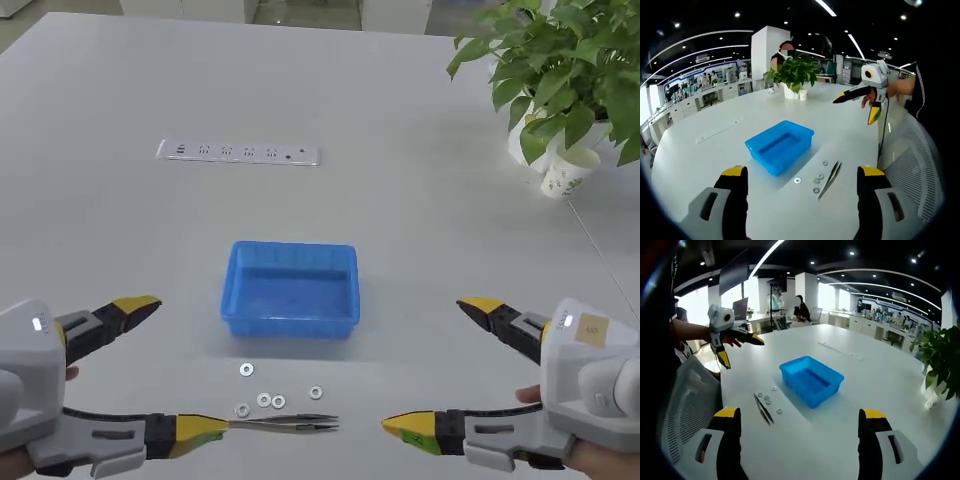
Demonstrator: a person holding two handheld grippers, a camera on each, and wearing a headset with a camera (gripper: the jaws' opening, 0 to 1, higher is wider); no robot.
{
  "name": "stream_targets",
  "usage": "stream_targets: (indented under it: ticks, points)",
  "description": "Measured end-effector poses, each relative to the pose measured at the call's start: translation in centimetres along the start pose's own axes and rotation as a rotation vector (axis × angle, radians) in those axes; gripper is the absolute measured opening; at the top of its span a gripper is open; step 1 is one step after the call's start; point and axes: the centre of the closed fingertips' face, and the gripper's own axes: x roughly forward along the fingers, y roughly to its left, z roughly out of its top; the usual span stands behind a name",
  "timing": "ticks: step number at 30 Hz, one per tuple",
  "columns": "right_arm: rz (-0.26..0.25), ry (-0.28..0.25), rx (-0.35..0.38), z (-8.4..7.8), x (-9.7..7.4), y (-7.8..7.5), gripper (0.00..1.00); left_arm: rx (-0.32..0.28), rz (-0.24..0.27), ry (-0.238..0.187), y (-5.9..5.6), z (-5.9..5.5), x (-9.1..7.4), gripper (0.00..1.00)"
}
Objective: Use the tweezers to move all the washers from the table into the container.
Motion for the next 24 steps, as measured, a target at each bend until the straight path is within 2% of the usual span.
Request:
stream_targets:
  ticks: [17, 24]
  points:
    - [-0.002, 0.003, -0.003, 0.0, -0.05, -0.13, 0.99, 0.009, -0.004, -0.007, 0.23, 0.29, -0.06, 0.98]
    - [0.011, 0.014, -0.013, -0.02, -0.06, 0.04, 0.99, 0.031, -0.019, 0.011, 0.13, 0.17, -0.19, 0.98]
